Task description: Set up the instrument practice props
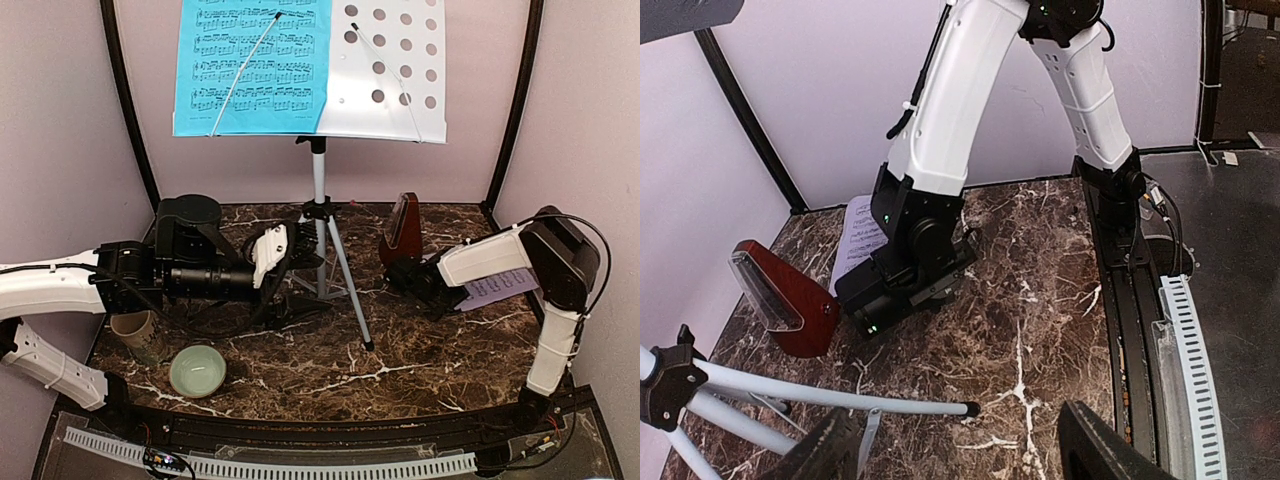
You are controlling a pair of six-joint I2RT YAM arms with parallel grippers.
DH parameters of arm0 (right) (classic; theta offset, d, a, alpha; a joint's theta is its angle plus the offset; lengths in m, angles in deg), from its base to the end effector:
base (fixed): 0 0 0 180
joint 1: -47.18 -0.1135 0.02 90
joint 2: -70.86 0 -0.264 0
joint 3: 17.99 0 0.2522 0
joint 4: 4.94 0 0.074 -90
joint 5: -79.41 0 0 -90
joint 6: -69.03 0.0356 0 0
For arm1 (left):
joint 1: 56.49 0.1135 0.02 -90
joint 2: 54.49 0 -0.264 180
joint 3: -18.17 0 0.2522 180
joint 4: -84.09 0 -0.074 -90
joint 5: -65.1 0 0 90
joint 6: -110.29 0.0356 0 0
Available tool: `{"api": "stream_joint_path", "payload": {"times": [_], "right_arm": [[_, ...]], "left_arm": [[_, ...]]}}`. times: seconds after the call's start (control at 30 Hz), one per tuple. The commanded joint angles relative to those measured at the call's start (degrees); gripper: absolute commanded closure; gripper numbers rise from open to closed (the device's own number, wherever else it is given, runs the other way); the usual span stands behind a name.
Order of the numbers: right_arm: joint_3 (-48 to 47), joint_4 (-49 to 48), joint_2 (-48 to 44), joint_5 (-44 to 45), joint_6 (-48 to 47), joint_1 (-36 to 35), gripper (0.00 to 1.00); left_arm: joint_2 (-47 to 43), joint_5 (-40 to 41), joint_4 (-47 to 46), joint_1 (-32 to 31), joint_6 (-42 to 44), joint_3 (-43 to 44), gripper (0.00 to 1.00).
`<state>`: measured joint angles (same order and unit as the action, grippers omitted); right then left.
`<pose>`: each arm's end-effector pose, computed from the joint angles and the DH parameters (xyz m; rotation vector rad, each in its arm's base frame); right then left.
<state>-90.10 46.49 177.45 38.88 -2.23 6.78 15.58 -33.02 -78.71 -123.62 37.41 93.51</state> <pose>0.2538 0.1804 0.1268 -0.4278 2.4546 -0.9543 0.1073 -0.2673 0.3623 1.3106 1.2916 -0.7478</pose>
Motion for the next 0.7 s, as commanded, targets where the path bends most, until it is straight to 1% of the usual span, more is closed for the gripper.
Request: {"api": "stream_joint_path", "payload": {"times": [0.0, 0.1, 0.27, 0.4, 0.5, 0.53, 0.6, 0.67], "right_arm": [[0.37, 0.72, 6.52, 1.89, -0.26, -0.03, 0.43], [0.16, 0.03, 9.26, 3.15, -0.8, 0.3, 0.51], [1.11, -2.82, 11.02, 2.91, -3.23, 3.09, 0.54], [1.31, -4.36, 11.64, 2.28, -4.82, 5.11, 0.61], [0.81, -5.32, 11.23, 1.23, -6.5, 5.31, 0.77], [0.52, -5.59, 10.98, 0.38, -7.05, 5.41, 0.87], [-0.86, -5.0, 10.72, -1.2, -7.27, 5.41, 1.0], [-2.22, -4.46, 9.79, -2.79, -7.3, 5.17, 1.0]], "left_arm": [[-0.84, -0.25, -1.16, 0.2, -0.39, 0.54, 0.29], [-1.06, -0.15, -0.89, 0.42, -0.17, 0.79, 0.29], [-1.33, -0.14, -0.91, 0.68, -0.08, 0.91, 0.29], [-1.24, -0.41, -1.22, 0.83, -0.09, 0.91, 0.29], [-1.2, -0.41, -1.42, 0.78, 0.09, 1.12, 0.29], [-1.16, -0.41, -1.5, 0.78, 0.1, 1.17, 0.29], [-1.07, -0.43, -1.43, 0.78, -0.03, 1.34, 0.3], [-1.07, -0.5, -1.42, 0.86, -0.13, 1.43, 0.3]]}}
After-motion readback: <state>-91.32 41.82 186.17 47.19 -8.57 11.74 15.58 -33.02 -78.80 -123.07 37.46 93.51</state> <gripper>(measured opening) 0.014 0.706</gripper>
